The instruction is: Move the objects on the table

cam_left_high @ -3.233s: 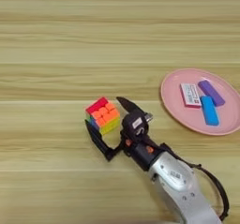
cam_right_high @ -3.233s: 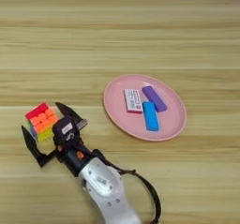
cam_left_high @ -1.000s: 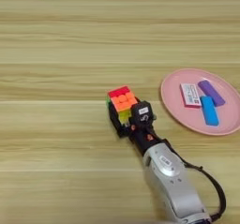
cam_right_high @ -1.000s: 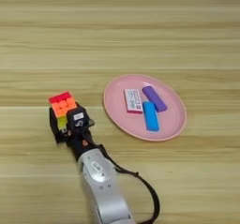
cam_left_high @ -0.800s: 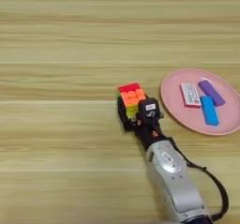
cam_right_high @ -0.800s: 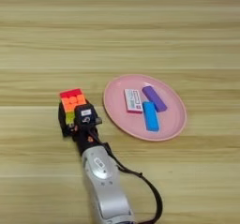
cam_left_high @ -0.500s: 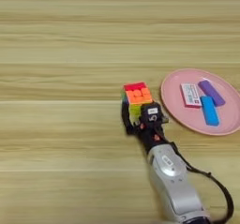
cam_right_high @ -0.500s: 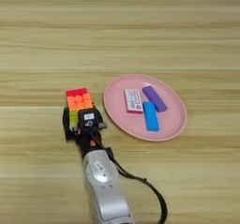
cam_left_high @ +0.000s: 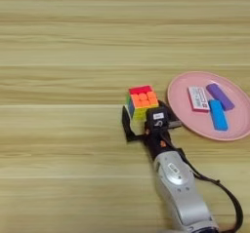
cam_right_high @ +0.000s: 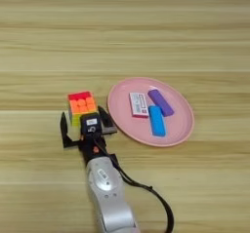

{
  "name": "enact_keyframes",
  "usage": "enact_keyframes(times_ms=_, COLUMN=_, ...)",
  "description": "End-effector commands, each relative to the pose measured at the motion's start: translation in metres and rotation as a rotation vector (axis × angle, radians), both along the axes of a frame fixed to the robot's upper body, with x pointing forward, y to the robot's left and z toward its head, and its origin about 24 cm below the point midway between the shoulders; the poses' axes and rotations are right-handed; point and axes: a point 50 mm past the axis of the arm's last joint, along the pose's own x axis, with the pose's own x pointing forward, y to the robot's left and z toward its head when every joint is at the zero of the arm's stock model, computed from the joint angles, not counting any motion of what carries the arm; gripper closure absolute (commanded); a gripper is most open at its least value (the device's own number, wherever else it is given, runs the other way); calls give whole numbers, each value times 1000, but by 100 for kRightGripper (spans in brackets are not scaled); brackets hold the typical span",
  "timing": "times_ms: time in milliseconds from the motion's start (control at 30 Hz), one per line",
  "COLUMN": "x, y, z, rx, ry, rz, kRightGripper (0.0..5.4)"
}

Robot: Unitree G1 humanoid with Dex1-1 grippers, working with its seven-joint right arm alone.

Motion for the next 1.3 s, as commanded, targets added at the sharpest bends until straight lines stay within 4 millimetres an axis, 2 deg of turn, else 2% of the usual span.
enact_keyframes(times_ms=33, x=9, y=4, z=26, rx=13, ry=-128, rz=5, kRightGripper=2)
enact_keyframes(times_ms=433, x=-5, y=1, z=43, rx=3, ry=-188, rz=1, kRightGripper=2)
enact_keyframes(times_ms=667, x=-8, y=-10, z=62, rx=-27, ry=-266, rz=-37, kRightGripper=2)
enact_keyframes(times_ms=933, x=-3, y=-35, z=71, rx=-64, ry=-284, rz=-113, kRightGripper=2)
enact_keyframes(times_ms=1300, x=1, y=-93, z=82, rx=-105, ry=-273, rz=-280, kRightGripper=2)
